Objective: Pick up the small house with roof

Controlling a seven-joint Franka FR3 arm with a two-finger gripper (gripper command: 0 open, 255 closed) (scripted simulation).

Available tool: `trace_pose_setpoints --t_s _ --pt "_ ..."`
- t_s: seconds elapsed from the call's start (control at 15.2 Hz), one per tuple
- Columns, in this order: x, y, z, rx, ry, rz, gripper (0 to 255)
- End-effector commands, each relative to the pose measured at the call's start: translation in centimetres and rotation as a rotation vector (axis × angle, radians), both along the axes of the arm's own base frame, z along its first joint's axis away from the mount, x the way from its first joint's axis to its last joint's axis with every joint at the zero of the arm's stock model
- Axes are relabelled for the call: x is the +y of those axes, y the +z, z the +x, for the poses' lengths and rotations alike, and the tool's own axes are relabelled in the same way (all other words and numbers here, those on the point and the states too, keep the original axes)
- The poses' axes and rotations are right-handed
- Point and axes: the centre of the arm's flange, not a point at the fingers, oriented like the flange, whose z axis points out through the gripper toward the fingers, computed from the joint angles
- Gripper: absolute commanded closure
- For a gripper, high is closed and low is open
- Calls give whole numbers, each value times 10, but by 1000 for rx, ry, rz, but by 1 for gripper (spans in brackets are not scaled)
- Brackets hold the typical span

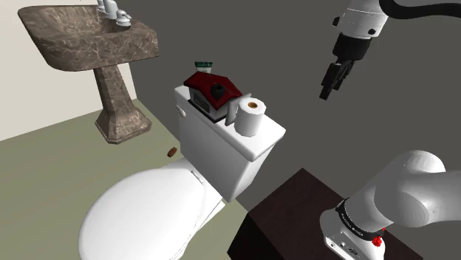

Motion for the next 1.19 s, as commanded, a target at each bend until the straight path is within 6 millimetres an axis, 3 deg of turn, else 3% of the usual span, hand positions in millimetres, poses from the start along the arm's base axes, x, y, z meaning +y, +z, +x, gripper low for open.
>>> trace_pose_setpoints --t_s 0.0,1.12 --pt "0 0 0 0 0 0 0" --pt "111 -38 181 -65 -12 -2 0"
